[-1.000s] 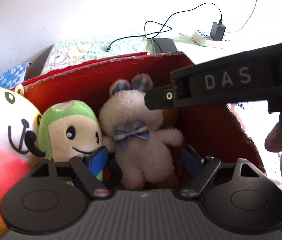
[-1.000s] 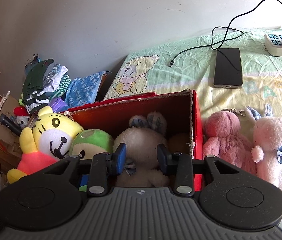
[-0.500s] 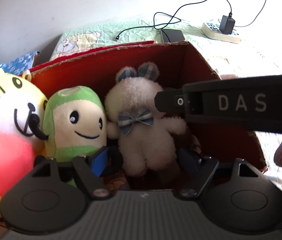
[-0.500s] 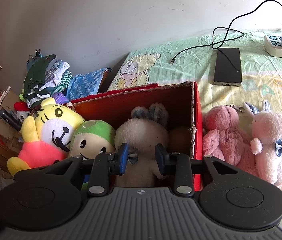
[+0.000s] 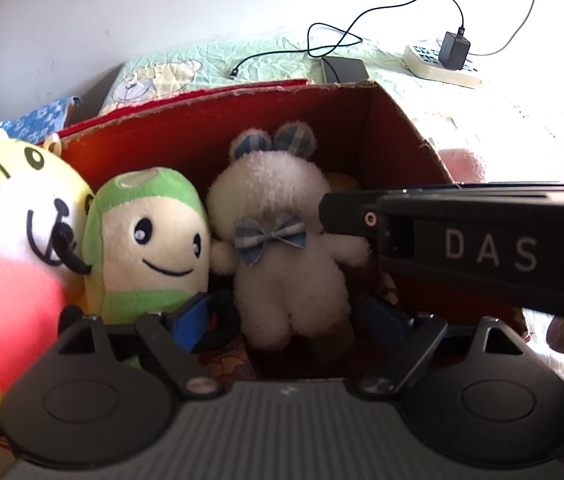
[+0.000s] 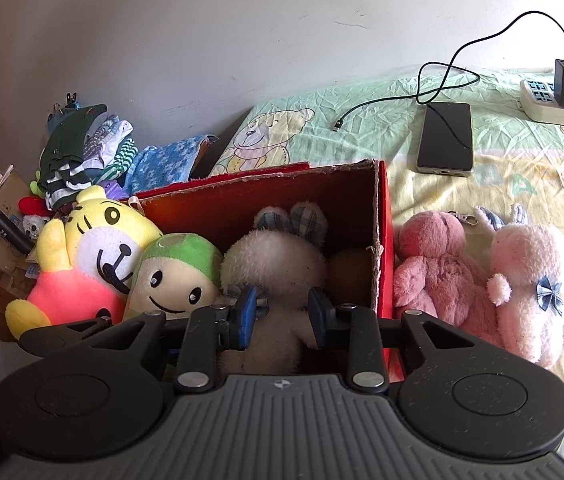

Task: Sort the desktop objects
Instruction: 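Open the right tool to release the white rabbit plush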

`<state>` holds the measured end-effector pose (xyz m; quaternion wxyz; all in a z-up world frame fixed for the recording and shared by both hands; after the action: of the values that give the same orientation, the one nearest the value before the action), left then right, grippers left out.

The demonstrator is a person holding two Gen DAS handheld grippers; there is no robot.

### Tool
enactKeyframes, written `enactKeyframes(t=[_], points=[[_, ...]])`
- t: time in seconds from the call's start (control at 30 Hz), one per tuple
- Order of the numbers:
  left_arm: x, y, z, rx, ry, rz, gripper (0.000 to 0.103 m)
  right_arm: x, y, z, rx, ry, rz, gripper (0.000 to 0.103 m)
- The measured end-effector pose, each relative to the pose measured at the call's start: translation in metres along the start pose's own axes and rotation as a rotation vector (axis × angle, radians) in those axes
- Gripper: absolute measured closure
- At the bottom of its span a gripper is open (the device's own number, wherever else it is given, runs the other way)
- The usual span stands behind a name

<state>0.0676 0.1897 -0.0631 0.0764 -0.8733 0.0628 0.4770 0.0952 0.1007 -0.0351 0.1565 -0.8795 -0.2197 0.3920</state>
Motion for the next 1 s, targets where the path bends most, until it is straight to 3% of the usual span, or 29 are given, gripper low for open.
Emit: enactKeyframes(t=[0.27, 1.0], points=[[0.001, -0.001, 0.0, -0.015, 0.004, 0.015, 0.012, -0.005, -0.003, 0.006, -0.012, 0.009, 0.016, 0.074], [0.003, -0.003, -0.004, -0.017, 0.025, 0.006, 0.012, -0.01, -0.007, 0.016, -0.018, 0.048, 0.019, 0.074]])
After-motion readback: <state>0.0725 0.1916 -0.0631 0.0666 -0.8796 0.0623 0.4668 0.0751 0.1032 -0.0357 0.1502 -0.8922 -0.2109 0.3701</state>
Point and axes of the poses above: each gripper's, at about its wrist camera, not at the fingertips, and x roughly the way its jaws point, y to its right, z to its underside, the point moved 8 cm from there along x, roughly the way its jaws point, and after that the axes turned 8 degrees about -z, right-handed, at the moved point
